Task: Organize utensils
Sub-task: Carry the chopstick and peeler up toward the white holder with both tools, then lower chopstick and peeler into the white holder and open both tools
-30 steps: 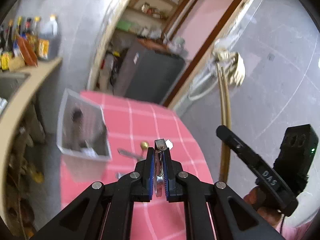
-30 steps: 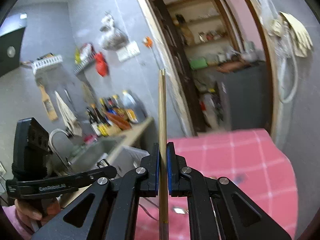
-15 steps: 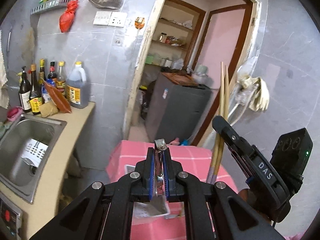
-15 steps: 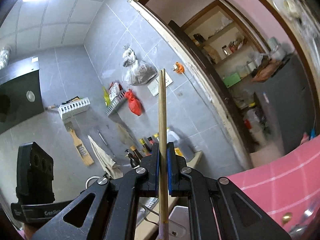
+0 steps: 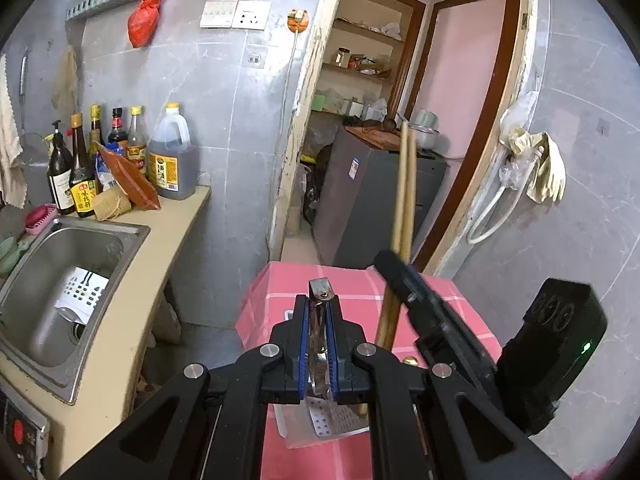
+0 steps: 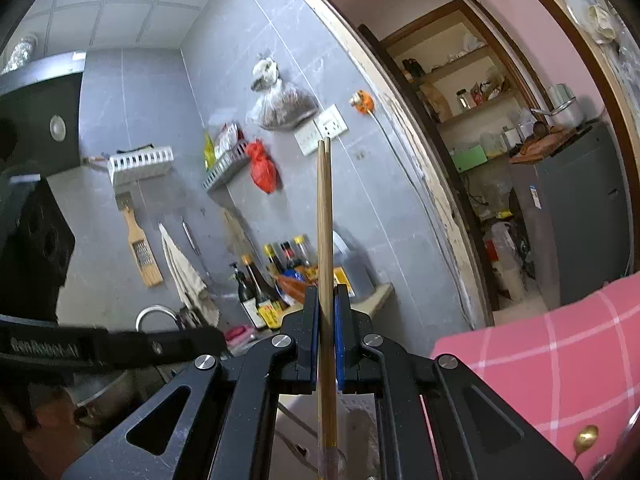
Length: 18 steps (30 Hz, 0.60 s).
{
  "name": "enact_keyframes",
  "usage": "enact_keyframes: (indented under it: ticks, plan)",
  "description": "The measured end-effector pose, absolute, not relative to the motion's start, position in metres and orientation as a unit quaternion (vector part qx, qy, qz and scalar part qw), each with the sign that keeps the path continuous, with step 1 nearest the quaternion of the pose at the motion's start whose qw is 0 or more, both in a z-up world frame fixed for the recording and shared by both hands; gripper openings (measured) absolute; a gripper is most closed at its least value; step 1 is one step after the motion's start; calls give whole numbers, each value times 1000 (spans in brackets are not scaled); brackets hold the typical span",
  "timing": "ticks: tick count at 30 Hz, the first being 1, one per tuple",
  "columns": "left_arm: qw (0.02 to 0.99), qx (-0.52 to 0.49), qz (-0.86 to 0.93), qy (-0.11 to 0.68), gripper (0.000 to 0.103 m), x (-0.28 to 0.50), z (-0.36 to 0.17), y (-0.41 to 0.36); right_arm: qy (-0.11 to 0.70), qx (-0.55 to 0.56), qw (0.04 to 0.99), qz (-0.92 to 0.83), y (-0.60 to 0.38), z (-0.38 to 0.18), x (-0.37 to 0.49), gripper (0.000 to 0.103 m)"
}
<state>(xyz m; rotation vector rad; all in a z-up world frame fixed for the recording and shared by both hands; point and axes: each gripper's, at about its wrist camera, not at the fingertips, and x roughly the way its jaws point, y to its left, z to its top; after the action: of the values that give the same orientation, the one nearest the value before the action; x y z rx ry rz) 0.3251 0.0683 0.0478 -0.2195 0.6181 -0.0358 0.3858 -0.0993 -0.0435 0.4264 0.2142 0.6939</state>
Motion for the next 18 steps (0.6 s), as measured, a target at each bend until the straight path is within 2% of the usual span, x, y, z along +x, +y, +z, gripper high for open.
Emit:
enact_keyframes:
  ticks: [18]
  plan:
    - [930,-163,-26,329,9,331,12,79,139,162,919,332,-101,-65,382,7]
